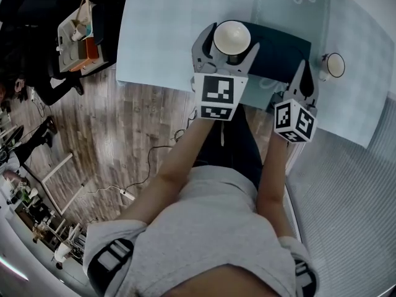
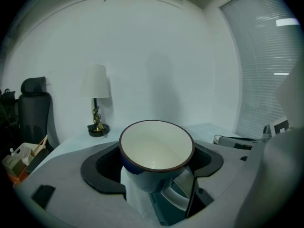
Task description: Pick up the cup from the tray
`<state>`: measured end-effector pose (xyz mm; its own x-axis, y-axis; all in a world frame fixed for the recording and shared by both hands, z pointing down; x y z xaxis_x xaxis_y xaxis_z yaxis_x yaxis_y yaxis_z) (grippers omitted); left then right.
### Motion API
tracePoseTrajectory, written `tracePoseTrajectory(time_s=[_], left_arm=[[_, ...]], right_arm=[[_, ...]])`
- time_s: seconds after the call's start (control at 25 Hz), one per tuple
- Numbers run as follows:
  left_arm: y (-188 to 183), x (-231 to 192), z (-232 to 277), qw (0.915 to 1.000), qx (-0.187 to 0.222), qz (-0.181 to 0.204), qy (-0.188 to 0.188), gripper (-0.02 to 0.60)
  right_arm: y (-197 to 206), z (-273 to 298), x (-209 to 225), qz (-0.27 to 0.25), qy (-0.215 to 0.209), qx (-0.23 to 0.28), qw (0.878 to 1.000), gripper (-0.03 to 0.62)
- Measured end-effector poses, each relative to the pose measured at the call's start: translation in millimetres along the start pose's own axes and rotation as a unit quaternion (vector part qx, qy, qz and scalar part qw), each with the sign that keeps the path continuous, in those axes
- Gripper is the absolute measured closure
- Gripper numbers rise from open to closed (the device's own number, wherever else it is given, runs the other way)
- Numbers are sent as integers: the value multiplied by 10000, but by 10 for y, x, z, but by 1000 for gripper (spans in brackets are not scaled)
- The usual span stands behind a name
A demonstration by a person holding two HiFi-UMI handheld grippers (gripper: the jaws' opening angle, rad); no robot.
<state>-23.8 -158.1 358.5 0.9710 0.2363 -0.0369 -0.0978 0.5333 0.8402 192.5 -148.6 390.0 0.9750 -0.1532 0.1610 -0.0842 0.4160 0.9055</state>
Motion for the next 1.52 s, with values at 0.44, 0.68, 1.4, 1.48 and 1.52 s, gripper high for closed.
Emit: tracePoseTrajectory(time_s=[0.44, 0.68, 1.4, 1.48, 1.52], left_arm=[[350, -670, -13, 9980, -230, -252, -537, 176], [594, -734, 166, 9984, -373, -127, -408, 176], [936, -718, 445, 9987, -502, -10, -98, 176], [942, -713, 443, 9990, -442, 26, -50, 175], [949, -706, 443, 9992, -408, 31, -24, 175]], right_arm=[[-26, 146, -505, -146, -475, -27, 9988, 587], [14, 280, -764, -272, -662, -134, 9973, 588], [87, 321, -888, -433, -728, -274, 9960, 588], [93, 327, -899, -438, -744, -294, 9958, 587], [97, 327, -902, -439, -754, -300, 9957, 586]])
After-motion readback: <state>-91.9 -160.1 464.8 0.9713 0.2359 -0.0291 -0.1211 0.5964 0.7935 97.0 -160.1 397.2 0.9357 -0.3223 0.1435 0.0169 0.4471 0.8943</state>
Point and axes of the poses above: the fingertips, and each gripper's own axes: z forward along the fingers, x to its right, y out of its underside, the point moved 8 cm from there along -z, backward along the fingers, and after that the axes turned 11 degrees about -x, right-handed, at the moved point
